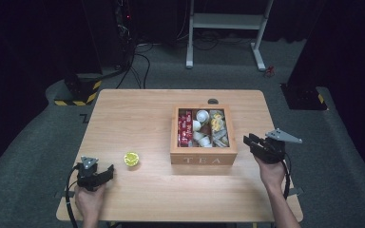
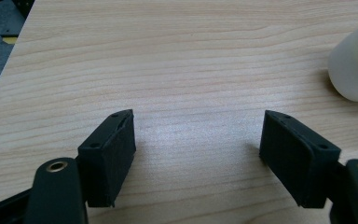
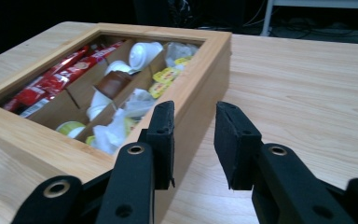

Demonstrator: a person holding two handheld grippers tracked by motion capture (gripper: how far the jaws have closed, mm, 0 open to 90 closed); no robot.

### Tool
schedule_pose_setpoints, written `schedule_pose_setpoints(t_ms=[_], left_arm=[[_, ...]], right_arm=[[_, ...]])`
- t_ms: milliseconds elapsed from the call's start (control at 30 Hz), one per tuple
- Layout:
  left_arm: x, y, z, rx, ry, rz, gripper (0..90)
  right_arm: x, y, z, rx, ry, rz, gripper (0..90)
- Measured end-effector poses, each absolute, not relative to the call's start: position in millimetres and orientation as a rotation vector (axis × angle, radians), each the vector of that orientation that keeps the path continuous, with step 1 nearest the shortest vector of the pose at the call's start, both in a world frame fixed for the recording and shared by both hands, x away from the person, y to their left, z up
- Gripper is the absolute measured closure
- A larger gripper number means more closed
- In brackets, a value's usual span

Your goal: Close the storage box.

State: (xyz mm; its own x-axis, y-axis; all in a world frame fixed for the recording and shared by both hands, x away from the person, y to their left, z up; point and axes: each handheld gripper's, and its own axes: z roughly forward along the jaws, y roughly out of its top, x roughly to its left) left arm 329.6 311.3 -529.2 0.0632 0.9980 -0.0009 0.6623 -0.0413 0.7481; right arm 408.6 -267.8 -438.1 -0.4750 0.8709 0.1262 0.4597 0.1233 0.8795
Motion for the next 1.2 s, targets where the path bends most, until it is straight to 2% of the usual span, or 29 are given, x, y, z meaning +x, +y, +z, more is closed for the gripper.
schedule_pose_setpoints(t_ms=[367,1200], left_arm=[[329.6,311.3,-529.2,1.767,1.657,0.744,26.7],[329.7,311.3,-529.1,1.774,1.650,0.741,26.6]], right_arm=[[408.5,-291.5,-445.4,1.352,1.909,1.267,59.9],[405.9,-315.4,-486.0,1.493,1.900,1.107,52.0]])
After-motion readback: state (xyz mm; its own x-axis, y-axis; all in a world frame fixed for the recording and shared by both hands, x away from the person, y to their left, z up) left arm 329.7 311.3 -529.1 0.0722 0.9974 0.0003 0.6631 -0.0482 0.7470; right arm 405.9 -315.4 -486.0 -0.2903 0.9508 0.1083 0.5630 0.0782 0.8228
